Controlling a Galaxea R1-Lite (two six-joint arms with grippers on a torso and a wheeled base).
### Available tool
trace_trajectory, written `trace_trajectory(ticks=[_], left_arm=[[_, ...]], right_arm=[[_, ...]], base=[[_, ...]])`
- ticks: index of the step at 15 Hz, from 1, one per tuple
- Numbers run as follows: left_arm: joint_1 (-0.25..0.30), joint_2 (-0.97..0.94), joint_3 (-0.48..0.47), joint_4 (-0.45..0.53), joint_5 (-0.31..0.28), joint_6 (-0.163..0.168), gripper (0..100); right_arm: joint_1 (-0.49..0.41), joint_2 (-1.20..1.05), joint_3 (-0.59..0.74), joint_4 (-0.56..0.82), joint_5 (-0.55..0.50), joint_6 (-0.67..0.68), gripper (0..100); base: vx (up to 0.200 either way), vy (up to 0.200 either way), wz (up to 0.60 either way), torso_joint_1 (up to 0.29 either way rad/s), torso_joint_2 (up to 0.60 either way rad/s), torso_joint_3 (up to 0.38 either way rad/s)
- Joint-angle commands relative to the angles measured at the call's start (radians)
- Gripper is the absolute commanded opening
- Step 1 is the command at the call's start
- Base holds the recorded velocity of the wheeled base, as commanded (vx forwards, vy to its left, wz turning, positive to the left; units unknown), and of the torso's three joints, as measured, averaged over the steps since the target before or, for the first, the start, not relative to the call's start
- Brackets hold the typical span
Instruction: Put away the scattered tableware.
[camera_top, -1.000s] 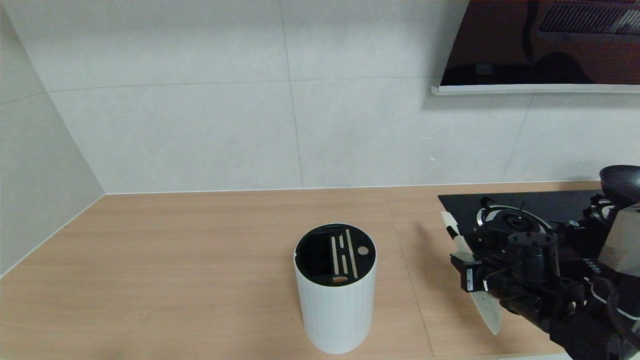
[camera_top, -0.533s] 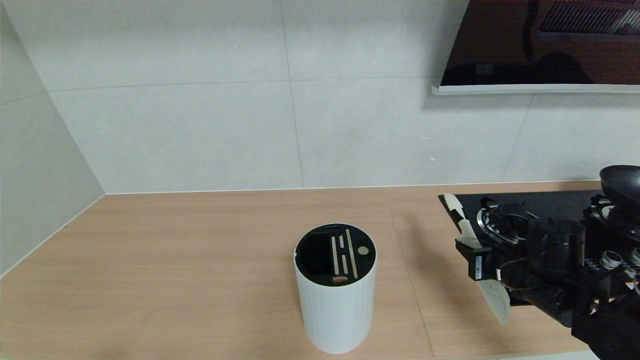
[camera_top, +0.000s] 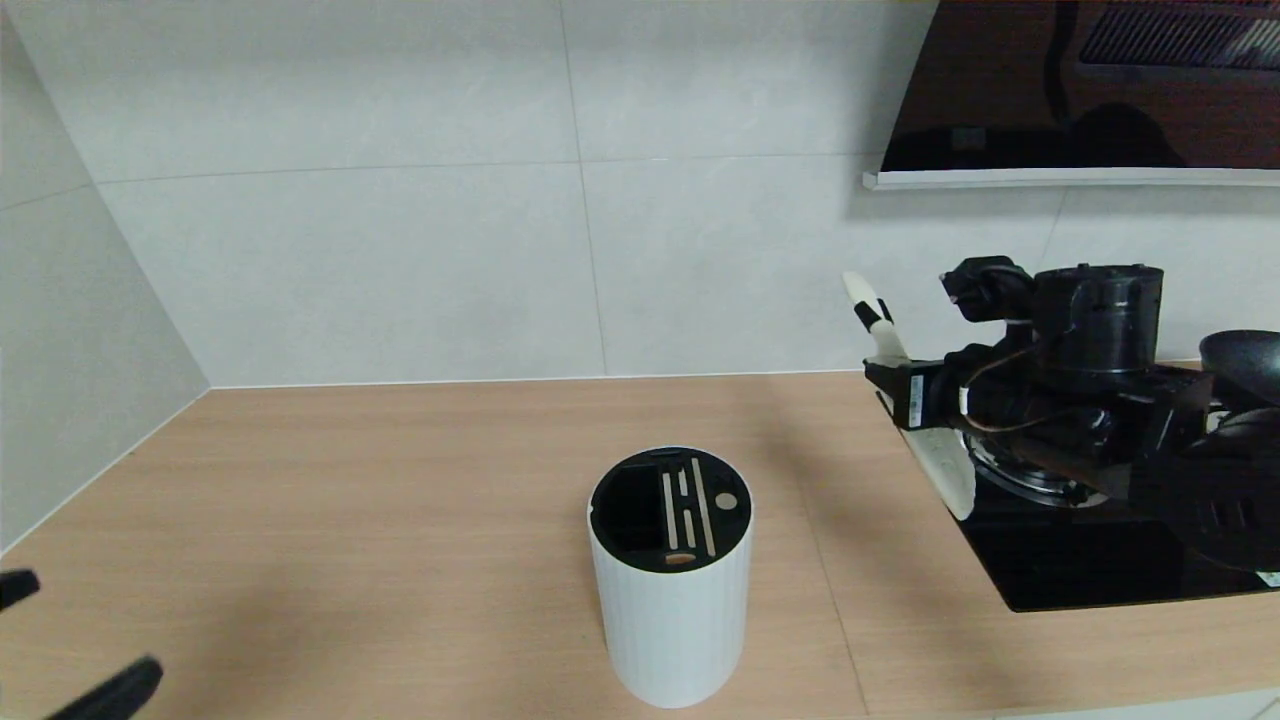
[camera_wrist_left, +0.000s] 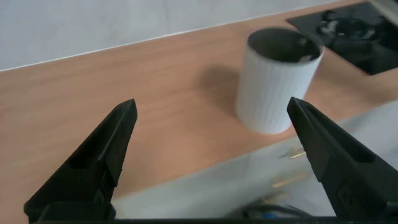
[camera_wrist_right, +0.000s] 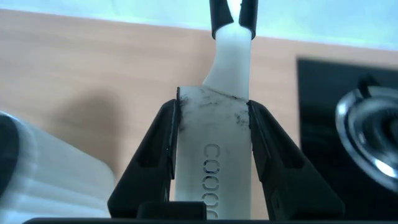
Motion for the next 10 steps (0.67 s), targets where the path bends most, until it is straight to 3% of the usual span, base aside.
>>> trace_trajectory(ticks=[1, 4, 7, 10], left_arm=[[-0.046, 0.366, -0.230, -0.027, -0.036, -0.009, 100], [-0.115, 0.500, -0.227, -0.142, -0.042, -0.150, 100], [-0.261, 0.605, -0.185, -0.378, -0.042, -0.363, 100], [-0.385, 0.653, -0.176, -0.478, -0.040, -0.532, 100]], right_arm=[[0.049, -0.014, -0.079, 0.029, -0.001, 0.003, 0], [0.107, -0.018, -0.065, 0.027, 0.004, 0.026, 0], [0.165, -0.022, -0.005, -0.016, 0.002, 0.018, 0], [0.245, -0.041, 0.022, -0.054, -0.004, 0.019, 0]], base=[[0.000, 0.000, 0.00, 0.000, 0.00, 0.000], [0.000, 0.000, 0.00, 0.000, 0.00, 0.000], [0.000, 0.000, 0.00, 0.000, 0.00, 0.000], [0.000, 0.000, 0.00, 0.000, 0.00, 0.000]])
